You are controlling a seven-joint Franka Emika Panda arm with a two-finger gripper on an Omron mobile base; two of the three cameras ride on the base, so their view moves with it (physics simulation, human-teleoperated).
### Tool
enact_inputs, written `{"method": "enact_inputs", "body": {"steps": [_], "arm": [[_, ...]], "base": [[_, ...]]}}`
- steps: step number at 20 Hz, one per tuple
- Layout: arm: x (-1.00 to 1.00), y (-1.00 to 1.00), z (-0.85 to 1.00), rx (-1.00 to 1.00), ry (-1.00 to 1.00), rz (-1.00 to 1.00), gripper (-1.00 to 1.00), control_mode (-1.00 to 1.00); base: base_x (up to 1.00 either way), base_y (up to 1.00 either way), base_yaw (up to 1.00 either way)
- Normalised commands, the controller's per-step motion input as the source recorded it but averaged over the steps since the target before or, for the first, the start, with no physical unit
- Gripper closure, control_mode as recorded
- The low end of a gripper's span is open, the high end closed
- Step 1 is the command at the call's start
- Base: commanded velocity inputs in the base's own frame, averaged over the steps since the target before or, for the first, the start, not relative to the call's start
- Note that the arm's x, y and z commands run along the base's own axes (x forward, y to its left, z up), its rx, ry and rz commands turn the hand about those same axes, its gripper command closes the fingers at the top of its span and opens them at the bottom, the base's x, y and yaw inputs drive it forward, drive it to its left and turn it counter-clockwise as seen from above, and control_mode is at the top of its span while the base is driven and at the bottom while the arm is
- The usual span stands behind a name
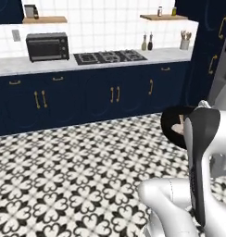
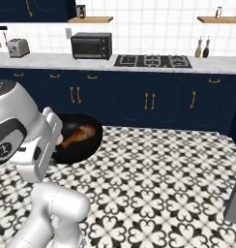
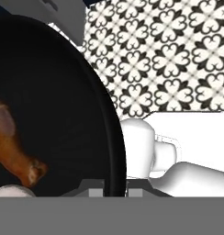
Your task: Pick the chicken drumstick and garlic from their plates and place them in the bowl. Then put the bowl in the fridge.
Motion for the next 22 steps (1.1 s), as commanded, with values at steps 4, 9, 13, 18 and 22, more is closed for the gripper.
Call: {"method": "enact_inputs", "body": {"steps": [4, 9, 13, 18, 22], "arm": [[0.00, 0.00, 0.00, 0.00, 0.00, 0.00, 1.00, 1.00], [0.00, 0.00, 0.00, 0.00, 0.00, 0.00, 1.00, 1.00], [0.00, 0.00, 0.00, 0.00, 0.00, 0.00, 1.00, 1.00], [0.00, 0.00, 0.00, 0.00, 0.00, 0.00, 1.00, 1.00], [0.00, 0.00, 0.00, 0.00, 0.00, 0.00, 1.00, 1.00]], "base": [[1.00, 0.21, -0.24], [1.00, 1.00, -0.48], [1.00, 0.99, -0.56], [0.93, 0.79, -0.69], [0.66, 0.58, -0.82]]}}
